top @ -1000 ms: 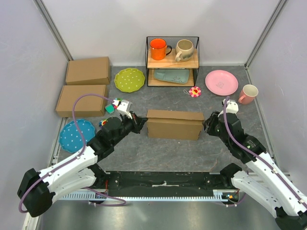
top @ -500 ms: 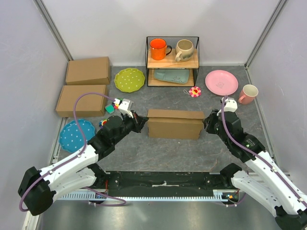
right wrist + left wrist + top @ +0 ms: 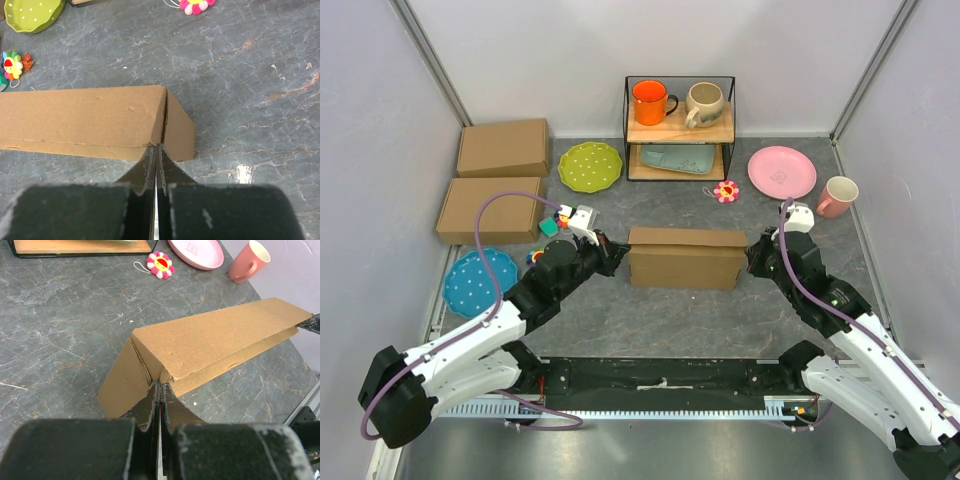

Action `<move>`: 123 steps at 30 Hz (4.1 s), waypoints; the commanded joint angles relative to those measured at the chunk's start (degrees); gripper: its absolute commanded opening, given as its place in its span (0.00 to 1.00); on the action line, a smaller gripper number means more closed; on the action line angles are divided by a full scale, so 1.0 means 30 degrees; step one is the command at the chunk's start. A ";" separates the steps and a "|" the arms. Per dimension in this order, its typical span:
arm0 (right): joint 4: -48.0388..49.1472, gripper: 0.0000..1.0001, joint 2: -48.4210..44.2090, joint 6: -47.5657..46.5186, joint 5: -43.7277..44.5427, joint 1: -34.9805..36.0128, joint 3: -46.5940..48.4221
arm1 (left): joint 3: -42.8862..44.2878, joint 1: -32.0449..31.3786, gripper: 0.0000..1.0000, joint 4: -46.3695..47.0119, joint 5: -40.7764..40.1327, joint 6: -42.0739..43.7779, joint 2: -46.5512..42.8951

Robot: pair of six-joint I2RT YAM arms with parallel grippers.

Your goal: Fold the paper box

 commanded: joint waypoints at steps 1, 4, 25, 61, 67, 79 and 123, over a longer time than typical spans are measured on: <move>-0.1391 0.00 0.0184 0.1159 0.0695 0.0045 0.0057 | 0.0005 -0.0094 0.02 -0.1829 0.0245 0.0573 0.0586; -0.2563 0.00 0.0710 0.1660 0.0054 0.0045 0.0378 | -0.0171 -0.0123 0.02 -0.1741 0.0216 0.0573 0.0616; -0.4206 0.48 0.0741 0.0083 -0.0740 0.0074 0.5412 | 0.0326 -0.0094 0.02 -0.2150 -0.0047 0.0631 0.0704; 0.1478 0.31 0.1651 0.0697 -0.1646 0.0045 -0.1114 | 0.4101 0.1105 0.27 -0.3388 -0.0725 0.0344 -0.2874; 0.1477 0.31 0.1007 0.0373 -0.2878 0.0016 -0.1699 | 0.3728 0.3214 0.14 0.1094 0.4544 -0.2585 -0.0032; 0.1477 0.31 0.0477 0.0374 -0.3464 0.0016 -0.2286 | 0.0238 0.4183 0.03 0.3774 0.9327 -0.4585 0.4390; 0.2122 0.44 -0.5934 0.2718 -0.8561 0.0221 -0.5568 | -0.6613 -0.1499 0.02 0.0988 0.4965 -0.4759 -0.6346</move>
